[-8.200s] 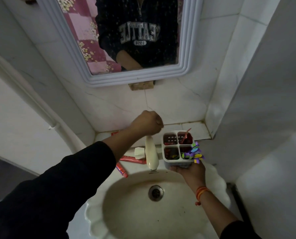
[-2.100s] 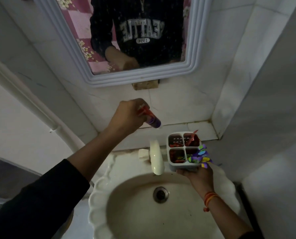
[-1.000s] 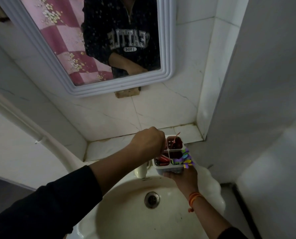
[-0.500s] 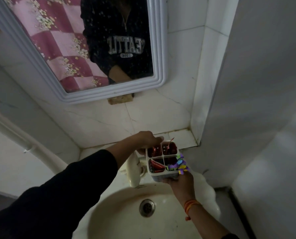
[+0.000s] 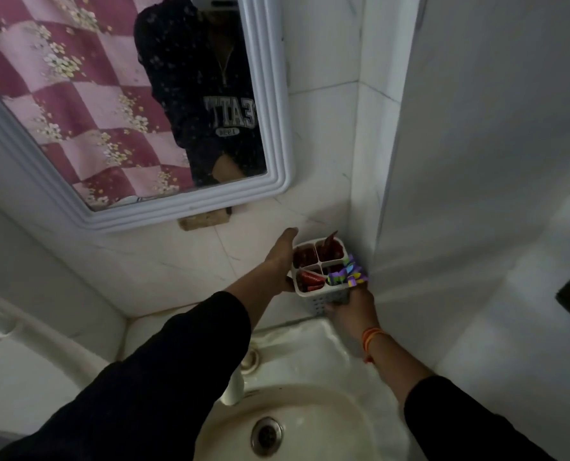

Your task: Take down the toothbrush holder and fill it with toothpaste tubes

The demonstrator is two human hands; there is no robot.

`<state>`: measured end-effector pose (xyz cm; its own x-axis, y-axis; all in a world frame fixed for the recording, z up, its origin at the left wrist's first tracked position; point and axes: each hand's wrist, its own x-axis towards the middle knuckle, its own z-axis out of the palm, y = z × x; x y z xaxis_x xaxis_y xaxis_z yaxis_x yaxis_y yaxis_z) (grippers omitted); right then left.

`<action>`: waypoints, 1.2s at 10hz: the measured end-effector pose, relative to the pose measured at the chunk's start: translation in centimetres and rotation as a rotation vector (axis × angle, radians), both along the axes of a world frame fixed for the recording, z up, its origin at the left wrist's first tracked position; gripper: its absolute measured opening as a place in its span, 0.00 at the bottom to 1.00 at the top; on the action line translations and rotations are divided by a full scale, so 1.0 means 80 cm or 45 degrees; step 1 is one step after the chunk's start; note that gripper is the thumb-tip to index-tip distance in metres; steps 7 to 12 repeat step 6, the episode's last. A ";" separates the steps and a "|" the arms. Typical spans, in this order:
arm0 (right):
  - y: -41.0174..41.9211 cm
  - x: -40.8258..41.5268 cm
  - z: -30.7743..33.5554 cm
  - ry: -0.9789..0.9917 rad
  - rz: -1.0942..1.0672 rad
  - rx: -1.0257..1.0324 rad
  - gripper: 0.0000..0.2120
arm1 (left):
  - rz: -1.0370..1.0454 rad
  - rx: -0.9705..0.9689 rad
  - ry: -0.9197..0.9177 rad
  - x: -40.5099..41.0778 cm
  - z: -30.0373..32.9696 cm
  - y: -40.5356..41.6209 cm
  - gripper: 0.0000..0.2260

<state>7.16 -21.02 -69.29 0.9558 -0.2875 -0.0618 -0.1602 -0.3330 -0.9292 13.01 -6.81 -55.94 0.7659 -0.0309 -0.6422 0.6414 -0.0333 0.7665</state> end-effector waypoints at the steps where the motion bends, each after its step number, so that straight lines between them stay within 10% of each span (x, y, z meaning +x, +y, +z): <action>1: -0.008 0.009 -0.001 0.082 0.013 0.033 0.38 | 0.057 -0.040 -0.034 0.005 -0.012 -0.002 0.29; 6: 0.032 -0.081 0.050 -0.053 -0.230 0.008 0.25 | 0.037 0.450 -0.436 -0.071 0.010 0.054 0.20; 12: 0.032 -0.081 0.050 -0.053 -0.230 0.008 0.25 | 0.037 0.450 -0.436 -0.071 0.010 0.054 0.20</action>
